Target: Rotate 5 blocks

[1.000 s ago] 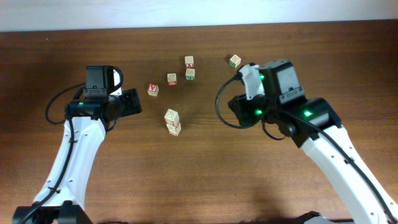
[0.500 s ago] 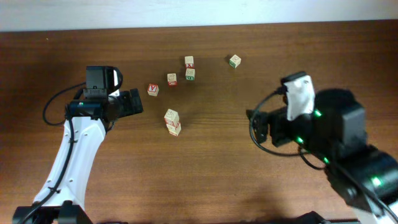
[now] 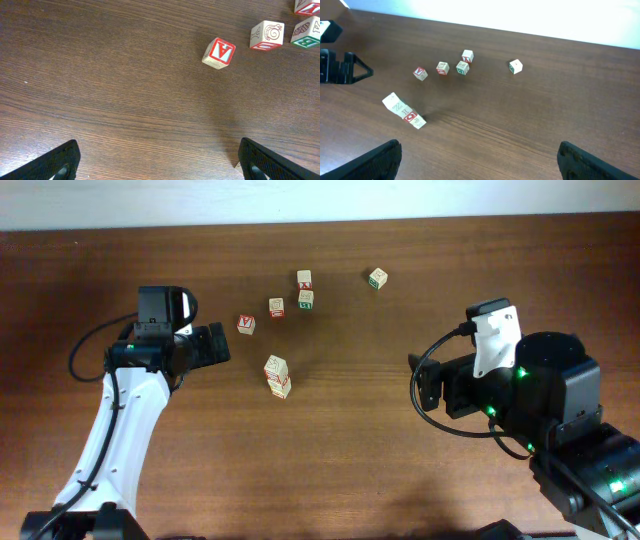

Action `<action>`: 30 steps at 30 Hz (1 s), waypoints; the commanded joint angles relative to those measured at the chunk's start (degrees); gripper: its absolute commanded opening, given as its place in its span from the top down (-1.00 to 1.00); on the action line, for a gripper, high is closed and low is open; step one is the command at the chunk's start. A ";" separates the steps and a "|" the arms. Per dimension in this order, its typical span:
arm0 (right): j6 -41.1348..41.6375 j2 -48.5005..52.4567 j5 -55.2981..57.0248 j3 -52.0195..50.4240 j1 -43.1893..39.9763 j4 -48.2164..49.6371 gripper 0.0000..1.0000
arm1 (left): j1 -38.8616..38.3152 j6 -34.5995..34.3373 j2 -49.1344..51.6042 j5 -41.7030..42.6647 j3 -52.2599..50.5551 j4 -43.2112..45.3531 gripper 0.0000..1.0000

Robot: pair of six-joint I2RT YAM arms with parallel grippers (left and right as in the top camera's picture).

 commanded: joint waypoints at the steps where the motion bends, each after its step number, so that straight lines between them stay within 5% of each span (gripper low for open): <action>1: -0.15 -0.22 1.42 0.87 -0.31 -0.02 -0.97 | 0.15 0.11 -0.96 -0.83 1.05 -0.07 -0.98; 9: -3.39 -1.31 5.64 -1.99 -2.62 1.46 -0.97 | 0.15 0.11 -0.96 -0.83 1.05 -0.07 -0.98; 21: -8.76 -28.98 -0.17 -41.92 -18.34 34.42 -0.98 | 0.15 0.11 -0.96 -0.83 1.05 -0.07 -0.98; 30: -8.96 -48.63 -0.15 -63.73 -19.91 44.19 -0.97 | 0.15 0.11 -0.96 -0.83 1.05 -0.07 -0.99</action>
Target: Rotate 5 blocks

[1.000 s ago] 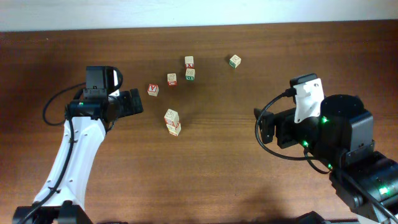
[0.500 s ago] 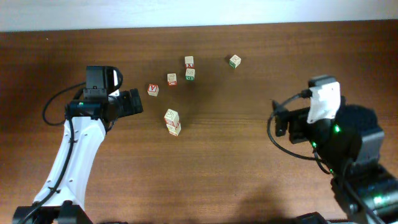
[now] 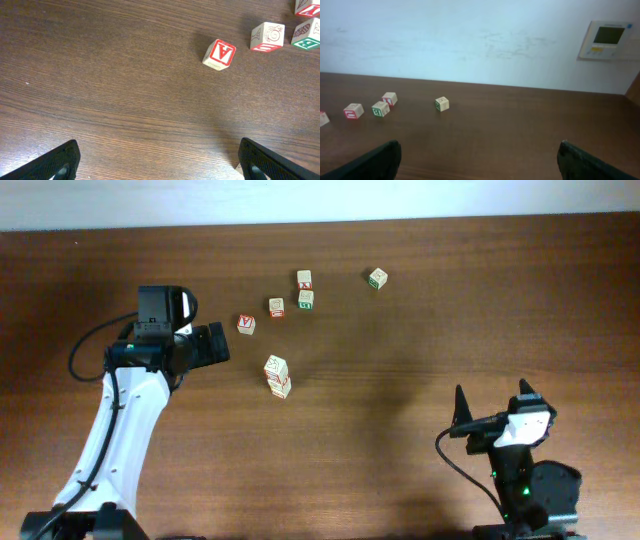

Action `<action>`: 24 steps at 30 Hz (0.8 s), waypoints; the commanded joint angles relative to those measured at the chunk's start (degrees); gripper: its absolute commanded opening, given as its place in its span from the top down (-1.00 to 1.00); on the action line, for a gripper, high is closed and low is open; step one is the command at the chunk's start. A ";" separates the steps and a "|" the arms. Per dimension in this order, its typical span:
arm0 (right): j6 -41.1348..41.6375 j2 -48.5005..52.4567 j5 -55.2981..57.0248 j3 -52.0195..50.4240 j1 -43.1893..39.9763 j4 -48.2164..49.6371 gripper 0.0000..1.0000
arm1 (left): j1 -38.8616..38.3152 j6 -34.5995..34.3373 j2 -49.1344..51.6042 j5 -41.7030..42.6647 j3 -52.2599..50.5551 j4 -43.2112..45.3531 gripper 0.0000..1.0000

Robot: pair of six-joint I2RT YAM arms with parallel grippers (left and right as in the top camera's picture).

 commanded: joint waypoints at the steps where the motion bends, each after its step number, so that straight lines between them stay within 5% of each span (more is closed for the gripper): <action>1: -0.17 -5.49 -0.72 -5.55 -0.66 0.72 -0.97 | 0.15 0.11 -0.96 -0.63 0.94 -0.07 -0.98; 24: -0.15 -10.34 1.42 -15.06 -0.44 5.22 -0.97 | 0.15 0.11 -0.96 -0.63 0.94 -0.07 -0.98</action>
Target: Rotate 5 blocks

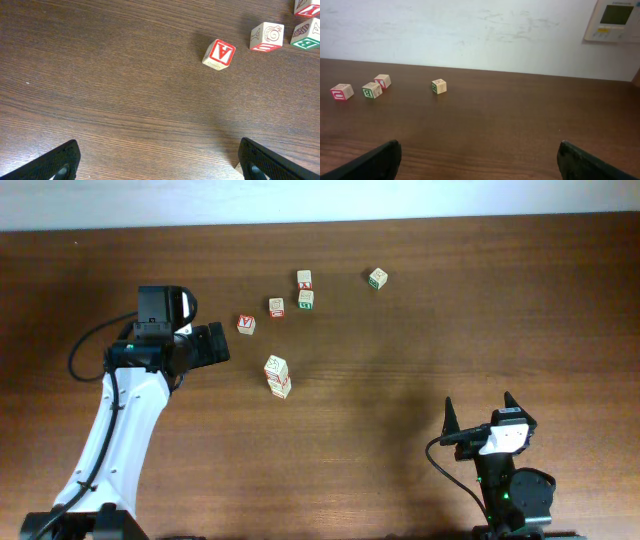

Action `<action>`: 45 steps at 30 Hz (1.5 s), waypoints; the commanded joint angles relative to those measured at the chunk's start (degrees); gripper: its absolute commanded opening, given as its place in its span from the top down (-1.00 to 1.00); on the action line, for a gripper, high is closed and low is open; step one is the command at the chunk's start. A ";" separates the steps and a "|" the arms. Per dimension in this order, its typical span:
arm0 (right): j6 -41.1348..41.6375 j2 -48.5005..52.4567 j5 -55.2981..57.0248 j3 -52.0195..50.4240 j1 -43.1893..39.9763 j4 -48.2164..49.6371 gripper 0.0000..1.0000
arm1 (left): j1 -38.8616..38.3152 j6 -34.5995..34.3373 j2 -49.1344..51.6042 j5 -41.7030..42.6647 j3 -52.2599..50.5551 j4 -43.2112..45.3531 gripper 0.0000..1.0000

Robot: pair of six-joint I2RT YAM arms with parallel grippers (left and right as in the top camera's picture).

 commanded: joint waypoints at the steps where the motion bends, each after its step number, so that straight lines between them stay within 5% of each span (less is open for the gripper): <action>1: 0.02 -0.66 1.16 -0.72 -0.33 0.22 -0.97 | 0.15 0.11 -0.87 -0.63 0.90 -0.02 -0.98; 26: 0.02 -0.66 1.14 -0.72 -0.33 0.22 -0.97 | 0.15 0.13 -3.06 -1.05 0.90 -0.28 -0.99; 32: 0.02 -0.66 1.16 -0.72 -0.33 0.22 -0.97 | 0.15 1.84 -18.23 -2.23 -7.43 1.99 -0.98; 45: 0.02 -0.66 1.16 -0.72 -0.33 0.22 -0.97 | 0.17 5.11 -56.74 -3.67 -42.29 23.63 -0.98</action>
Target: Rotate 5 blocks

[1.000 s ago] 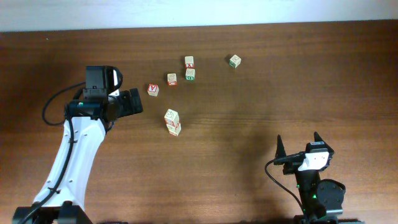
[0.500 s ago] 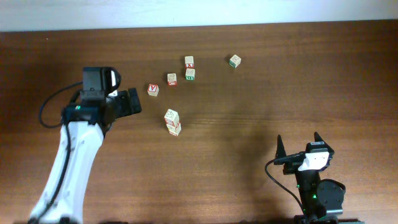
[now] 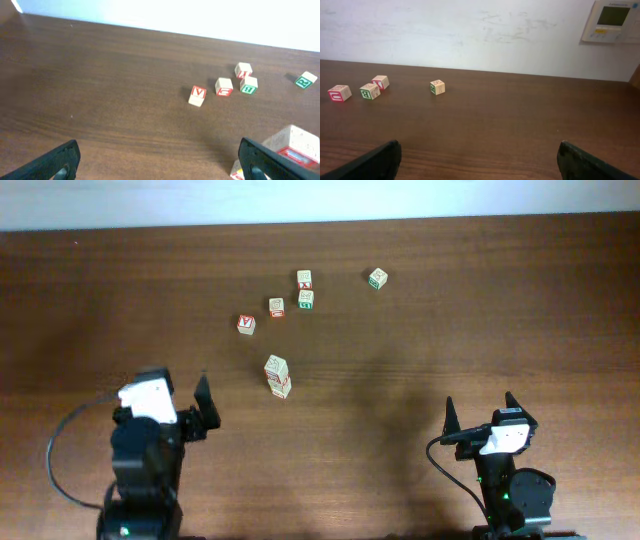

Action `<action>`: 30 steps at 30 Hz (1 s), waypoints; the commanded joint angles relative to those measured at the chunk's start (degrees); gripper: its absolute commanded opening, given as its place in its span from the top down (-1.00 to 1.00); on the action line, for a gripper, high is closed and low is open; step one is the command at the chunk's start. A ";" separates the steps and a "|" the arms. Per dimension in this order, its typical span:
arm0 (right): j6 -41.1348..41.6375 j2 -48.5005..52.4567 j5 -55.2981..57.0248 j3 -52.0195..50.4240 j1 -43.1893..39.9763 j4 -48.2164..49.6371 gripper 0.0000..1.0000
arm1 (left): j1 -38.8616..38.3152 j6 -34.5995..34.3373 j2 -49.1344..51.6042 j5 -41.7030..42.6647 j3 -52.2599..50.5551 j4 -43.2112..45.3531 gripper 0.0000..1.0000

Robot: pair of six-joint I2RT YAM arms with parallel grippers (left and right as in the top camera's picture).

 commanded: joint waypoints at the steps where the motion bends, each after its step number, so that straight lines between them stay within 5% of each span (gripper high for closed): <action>1: 0.04 -0.35 0.70 -0.57 -0.33 0.07 -0.97 | 0.15 0.96 -5.35 -1.05 -5.64 2.73 -0.98; 18: 0.04 -0.35 0.72 -0.57 -0.33 0.07 -0.97 | 8.44 1.20 -15.91 2.49 -17.84 13.25 -0.98; 30: 0.04 -0.35 0.72 -0.57 -0.33 0.07 -0.98 | 8.44 13.07 -27.12 4.66 -28.48 21.68 -0.98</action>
